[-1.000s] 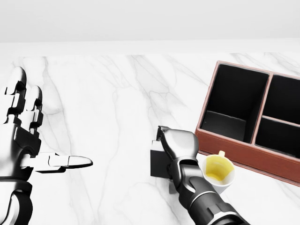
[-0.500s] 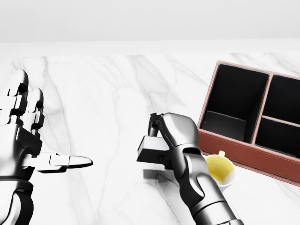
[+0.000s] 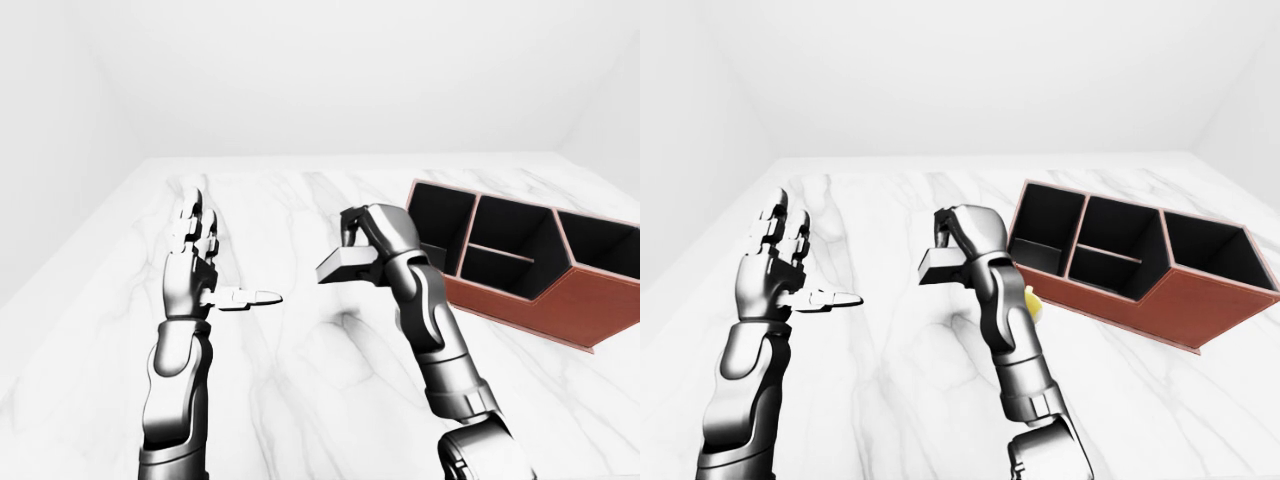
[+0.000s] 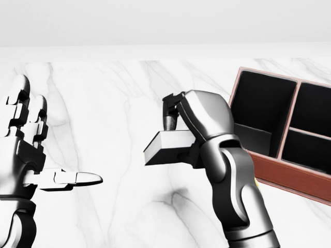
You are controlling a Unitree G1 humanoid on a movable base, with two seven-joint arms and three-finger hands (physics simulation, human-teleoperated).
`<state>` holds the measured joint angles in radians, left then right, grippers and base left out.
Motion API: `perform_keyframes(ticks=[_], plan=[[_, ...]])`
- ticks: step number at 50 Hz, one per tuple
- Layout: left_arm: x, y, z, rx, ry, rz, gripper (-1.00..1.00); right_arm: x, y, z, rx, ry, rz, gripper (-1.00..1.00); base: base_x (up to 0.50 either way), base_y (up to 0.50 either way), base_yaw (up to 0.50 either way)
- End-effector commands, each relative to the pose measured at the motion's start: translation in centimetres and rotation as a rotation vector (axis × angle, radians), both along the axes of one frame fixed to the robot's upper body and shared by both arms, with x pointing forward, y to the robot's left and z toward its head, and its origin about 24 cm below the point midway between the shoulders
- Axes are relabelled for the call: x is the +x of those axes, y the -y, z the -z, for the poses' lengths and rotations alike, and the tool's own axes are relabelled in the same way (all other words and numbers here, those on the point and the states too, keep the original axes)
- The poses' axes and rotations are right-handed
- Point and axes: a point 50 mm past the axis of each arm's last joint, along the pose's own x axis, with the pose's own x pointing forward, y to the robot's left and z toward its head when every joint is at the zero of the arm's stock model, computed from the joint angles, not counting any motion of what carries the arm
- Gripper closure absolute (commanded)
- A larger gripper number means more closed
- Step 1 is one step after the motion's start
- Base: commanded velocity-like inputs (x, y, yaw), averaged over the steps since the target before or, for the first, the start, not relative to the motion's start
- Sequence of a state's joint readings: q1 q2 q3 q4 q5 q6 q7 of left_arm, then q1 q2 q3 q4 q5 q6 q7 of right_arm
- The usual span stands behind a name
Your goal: Pick up the book and place it in the caddy.
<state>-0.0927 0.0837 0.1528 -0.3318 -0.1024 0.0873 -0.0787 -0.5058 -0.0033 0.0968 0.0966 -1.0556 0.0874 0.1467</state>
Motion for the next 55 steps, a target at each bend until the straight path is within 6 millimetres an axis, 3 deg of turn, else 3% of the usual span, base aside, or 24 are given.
perform_keyframes(ticks=[1, 20, 40, 55], plan=[[-0.1, 0.1, -0.1, 0.002, 0.004, 0.002, -1.0, -1.5, 1.2, -5.0, -0.011, 0.152, -0.005, 1.0, 0.0, 0.0, 0.0], [-0.2, 0.3, -0.1, 0.006, 0.006, 0.006, -1.0, -2.6, 2.5, -9.1, -0.026, 0.259, -0.02, 1.0, 0.0, 0.0, 0.0], [-0.2, 0.7, -0.4, 0.016, 0.021, 0.017, -1.0, -2.7, 5.9, -11.3, -0.104, 0.288, 0.07, 1.0, 0.0, 0.0, 0.0], [-0.5, 1.2, -0.9, 0.021, 0.045, 0.035, -1.0, -3.4, 8.3, -11.4, -0.164, 0.268, 0.146, 1.0, 0.0, 0.0, 0.0]])
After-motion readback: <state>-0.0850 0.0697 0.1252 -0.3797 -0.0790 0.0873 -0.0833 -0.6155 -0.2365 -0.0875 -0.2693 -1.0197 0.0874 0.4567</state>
